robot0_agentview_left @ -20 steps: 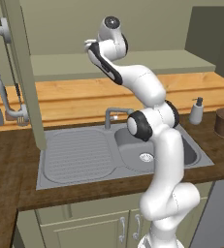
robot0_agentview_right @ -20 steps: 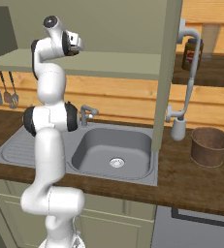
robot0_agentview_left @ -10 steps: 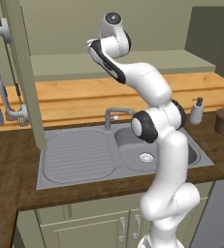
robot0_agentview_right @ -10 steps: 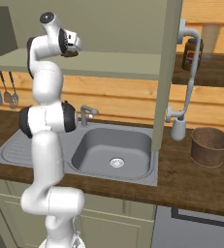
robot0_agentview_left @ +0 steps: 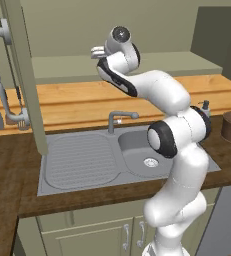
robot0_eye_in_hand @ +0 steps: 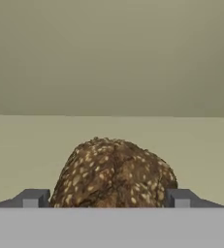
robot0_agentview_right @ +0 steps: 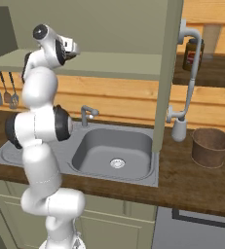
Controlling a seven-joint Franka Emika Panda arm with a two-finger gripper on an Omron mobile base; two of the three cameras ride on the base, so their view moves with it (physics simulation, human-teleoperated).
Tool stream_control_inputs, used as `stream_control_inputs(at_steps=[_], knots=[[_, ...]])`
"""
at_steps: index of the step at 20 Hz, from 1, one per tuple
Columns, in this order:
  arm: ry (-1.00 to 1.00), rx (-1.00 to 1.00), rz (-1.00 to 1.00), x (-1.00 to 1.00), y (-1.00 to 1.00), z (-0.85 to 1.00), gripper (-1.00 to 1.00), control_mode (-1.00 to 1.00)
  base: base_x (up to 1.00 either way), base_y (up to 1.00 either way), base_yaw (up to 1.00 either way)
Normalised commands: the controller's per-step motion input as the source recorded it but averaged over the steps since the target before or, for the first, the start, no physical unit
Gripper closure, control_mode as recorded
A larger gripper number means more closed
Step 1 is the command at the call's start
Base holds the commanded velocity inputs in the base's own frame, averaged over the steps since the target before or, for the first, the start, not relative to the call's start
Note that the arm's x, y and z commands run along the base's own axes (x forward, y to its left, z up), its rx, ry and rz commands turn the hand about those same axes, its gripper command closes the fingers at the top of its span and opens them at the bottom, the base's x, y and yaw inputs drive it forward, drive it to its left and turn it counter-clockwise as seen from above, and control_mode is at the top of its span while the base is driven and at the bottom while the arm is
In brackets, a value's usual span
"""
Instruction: Open the cabinet, pick up the bread from the cabinet and place it in the basket. Then move the basket to the dining counter.
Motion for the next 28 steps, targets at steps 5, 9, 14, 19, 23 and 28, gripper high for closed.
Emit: stream_control_inputs(at_steps=[5, 9, 14, 19, 23, 28], knots=[[-0.03, 0.02, 0.0, -0.88, 0.0, 0.3, 1.0, -1.0, 0.0, 0.0, 0.0], [0.0, 0.05, 0.0, -1.0, 0.0, 0.7, 1.0, -1.0, 0.0, 0.0, 0.0], [0.0, 0.05, 0.0, -1.0, -0.18, 0.37, 1.0, -1.0, 0.0, 0.0, 0.0], [0.0, 0.01, 0.0, -1.0, -0.63, 0.04, 1.0, -1.0, 0.0, 0.0, 0.0], [0.0, 0.04, 0.0, -1.0, -0.78, 0.01, 1.0, -1.0, 0.0, 0.0, 0.0], [0.03, 0.03, 0.0, -1.0, -0.57, 0.05, 1.0, -1.0, 0.0, 0.0, 0.0]])
